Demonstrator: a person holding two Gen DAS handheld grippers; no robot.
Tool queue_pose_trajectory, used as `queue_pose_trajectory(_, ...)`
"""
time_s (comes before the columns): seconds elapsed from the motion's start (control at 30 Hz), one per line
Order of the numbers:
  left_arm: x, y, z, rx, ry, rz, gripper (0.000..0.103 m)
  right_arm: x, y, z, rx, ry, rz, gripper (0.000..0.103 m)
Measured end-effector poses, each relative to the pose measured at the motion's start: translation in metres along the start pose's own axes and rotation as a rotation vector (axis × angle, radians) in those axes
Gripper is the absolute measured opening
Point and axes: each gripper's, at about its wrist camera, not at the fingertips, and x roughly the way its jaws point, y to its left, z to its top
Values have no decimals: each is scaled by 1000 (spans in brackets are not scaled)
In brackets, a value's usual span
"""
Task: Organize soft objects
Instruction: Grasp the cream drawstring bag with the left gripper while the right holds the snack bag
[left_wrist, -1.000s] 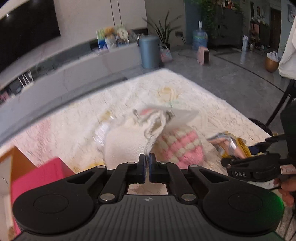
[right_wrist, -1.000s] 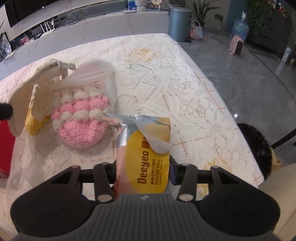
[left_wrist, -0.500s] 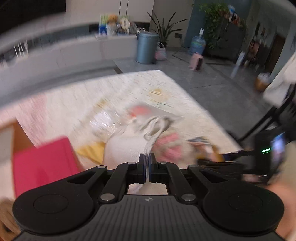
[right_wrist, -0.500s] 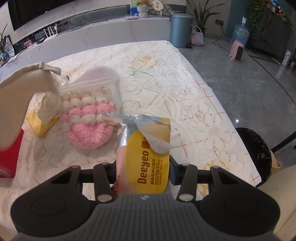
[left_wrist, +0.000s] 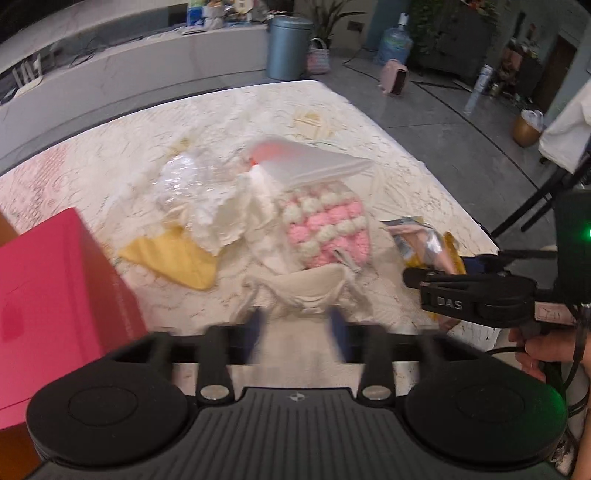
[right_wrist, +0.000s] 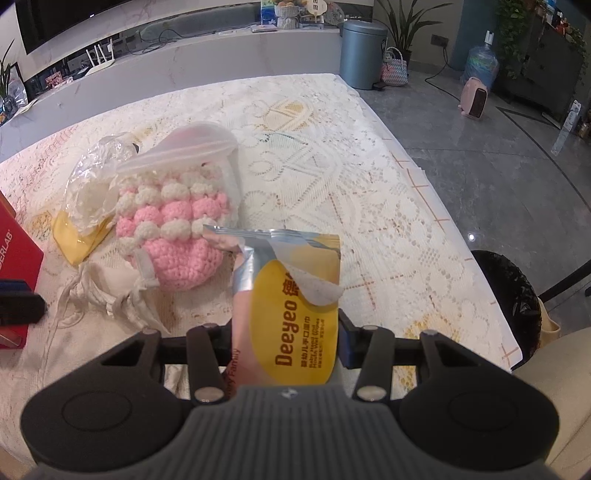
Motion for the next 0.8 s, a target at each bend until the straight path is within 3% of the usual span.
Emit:
queue_pose_trajectory(0.07, 5, -8, -3, 4, 12, 15, 77, 1, 1, 0, -7, 5, -4, 47)
queue_pose_trajectory(0.1, 9, -11, -6, 4, 21, 43, 86, 1, 2, 0, -9, 7, -5, 47)
queue_pose_trajectory(0.23, 29, -16, -13, -29, 88, 158, 88, 2, 2, 0, -7, 12, -14, 47)
queue_pose_trajectory(0.47, 44, -11, -13, -77, 64, 165, 88, 2, 2, -1, -9, 19, -14, 47)
queue_pose_trajectory(0.6, 46, -10, -7, -86, 82, 48, 88, 4, 3, -1, -12, 28, -19, 47)
queue_pose_trajectory(0.67, 53, -14, -6, -69, 118, 74, 88, 5, 3, -1, -13, 32, -24, 47)
queue_pose_trajectory(0.73, 59, -15, -4, -82, 111, 131, 88, 6, 3, 0, -11, 32, -19, 47)
queue_pose_trajectory(0.8, 62, -13, -3, -122, 103, 136, 89, 5, 3, 0, -9, 29, -5, 47)
